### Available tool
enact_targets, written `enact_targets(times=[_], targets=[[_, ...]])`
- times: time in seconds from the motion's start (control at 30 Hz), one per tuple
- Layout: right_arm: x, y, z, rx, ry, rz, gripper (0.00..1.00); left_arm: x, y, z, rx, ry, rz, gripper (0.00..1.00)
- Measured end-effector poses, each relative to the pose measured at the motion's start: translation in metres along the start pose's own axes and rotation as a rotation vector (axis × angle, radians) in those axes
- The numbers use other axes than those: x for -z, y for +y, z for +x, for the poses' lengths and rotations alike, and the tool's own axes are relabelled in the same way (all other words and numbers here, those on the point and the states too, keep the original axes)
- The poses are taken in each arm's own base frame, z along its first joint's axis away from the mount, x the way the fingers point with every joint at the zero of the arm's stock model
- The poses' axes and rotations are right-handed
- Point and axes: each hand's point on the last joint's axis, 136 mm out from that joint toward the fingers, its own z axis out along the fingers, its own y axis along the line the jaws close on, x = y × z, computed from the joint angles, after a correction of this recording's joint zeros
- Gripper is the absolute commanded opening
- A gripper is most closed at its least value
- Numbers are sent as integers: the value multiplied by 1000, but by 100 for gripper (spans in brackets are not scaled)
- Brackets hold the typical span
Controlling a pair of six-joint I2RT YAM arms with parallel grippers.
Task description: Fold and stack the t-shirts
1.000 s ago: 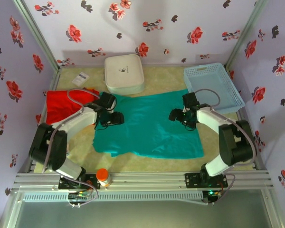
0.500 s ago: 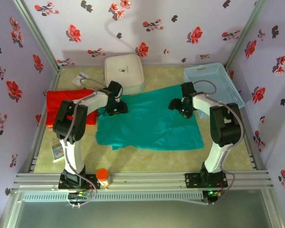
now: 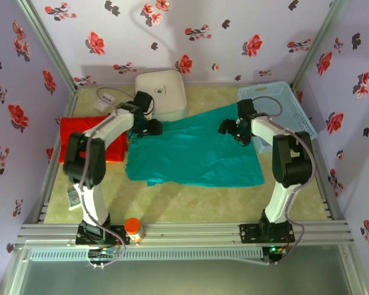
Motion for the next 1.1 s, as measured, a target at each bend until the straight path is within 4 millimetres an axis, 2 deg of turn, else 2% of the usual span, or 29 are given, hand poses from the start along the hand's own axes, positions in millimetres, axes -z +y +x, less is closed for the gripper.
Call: enact_targets(times=[0.07, 0.13, 0.23, 0.37, 0.47, 0.53, 0.63, 0.93, 1.1], targets=[[18, 11, 7, 27, -21, -33, 90, 36, 0, 14, -6, -45, 20, 47], [34, 18, 14, 45, -41, -62, 89, 63, 2, 35, -2, -74, 40, 42], [51, 22, 26, 62, -58, -91, 89, 81, 5, 76, 16, -76, 59, 37], [58, 13, 41, 57, -55, -89, 89, 68, 6, 144, 47, 28, 60, 34], [58, 9, 46, 55, -47, -79, 88, 52, 12, 184, 75, 112, 36, 31], [58, 8, 47, 54, -44, -75, 88, 43, 16, 201, 93, 151, 18, 30], [58, 7, 47, 53, -45, -73, 87, 36, 18, 212, 118, 175, 4, 27], [57, 3, 47, 51, -45, -54, 87, 14, 22, 218, 163, 197, -22, 26], [57, 2, 48, 50, -44, -45, 87, 6, 21, 220, 169, 204, -26, 30]])
